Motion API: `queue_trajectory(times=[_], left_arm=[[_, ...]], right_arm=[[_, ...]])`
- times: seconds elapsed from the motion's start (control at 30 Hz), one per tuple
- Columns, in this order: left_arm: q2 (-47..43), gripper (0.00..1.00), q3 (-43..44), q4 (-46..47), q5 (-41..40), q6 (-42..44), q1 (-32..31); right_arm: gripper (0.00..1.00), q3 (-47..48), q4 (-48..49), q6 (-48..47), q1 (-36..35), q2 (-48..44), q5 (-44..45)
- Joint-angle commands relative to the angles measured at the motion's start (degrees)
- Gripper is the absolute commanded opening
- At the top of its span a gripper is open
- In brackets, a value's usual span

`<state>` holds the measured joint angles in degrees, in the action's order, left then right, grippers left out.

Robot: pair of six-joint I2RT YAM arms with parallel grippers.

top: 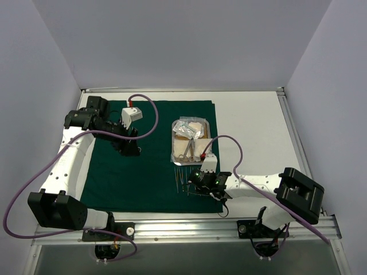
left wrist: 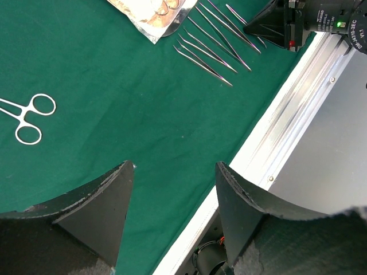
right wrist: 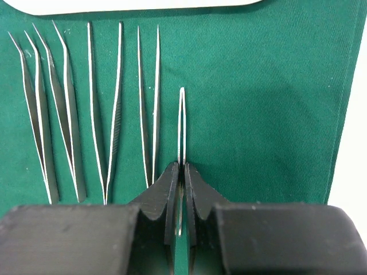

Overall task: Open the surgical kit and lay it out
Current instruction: Place the medical item in the surgical kit.

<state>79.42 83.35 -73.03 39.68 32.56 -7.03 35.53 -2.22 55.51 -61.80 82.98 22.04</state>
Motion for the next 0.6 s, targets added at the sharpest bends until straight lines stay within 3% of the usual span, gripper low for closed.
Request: queue_trajectory(times=[0.0, 0.3, 0.57], left_arm=[[-0.41, 0.68, 0.5, 0.7, 0.75, 0.84, 0.35], [-0.4, 0.68, 0.67, 0.44, 1.01, 1.02, 0.35], [-0.23, 0.68, 0.5, 0.53, 0.84, 1.11, 0.35]], right_arm=[[0.0, 0.33, -1.56, -0.31, 0.89, 1.22, 1.34], [0.22, 2.17, -4.98, -0.22, 1.07, -1.06, 1.77], [0.29, 8.23, -10.34, -3.99, 0.63, -5.28, 2.65]])
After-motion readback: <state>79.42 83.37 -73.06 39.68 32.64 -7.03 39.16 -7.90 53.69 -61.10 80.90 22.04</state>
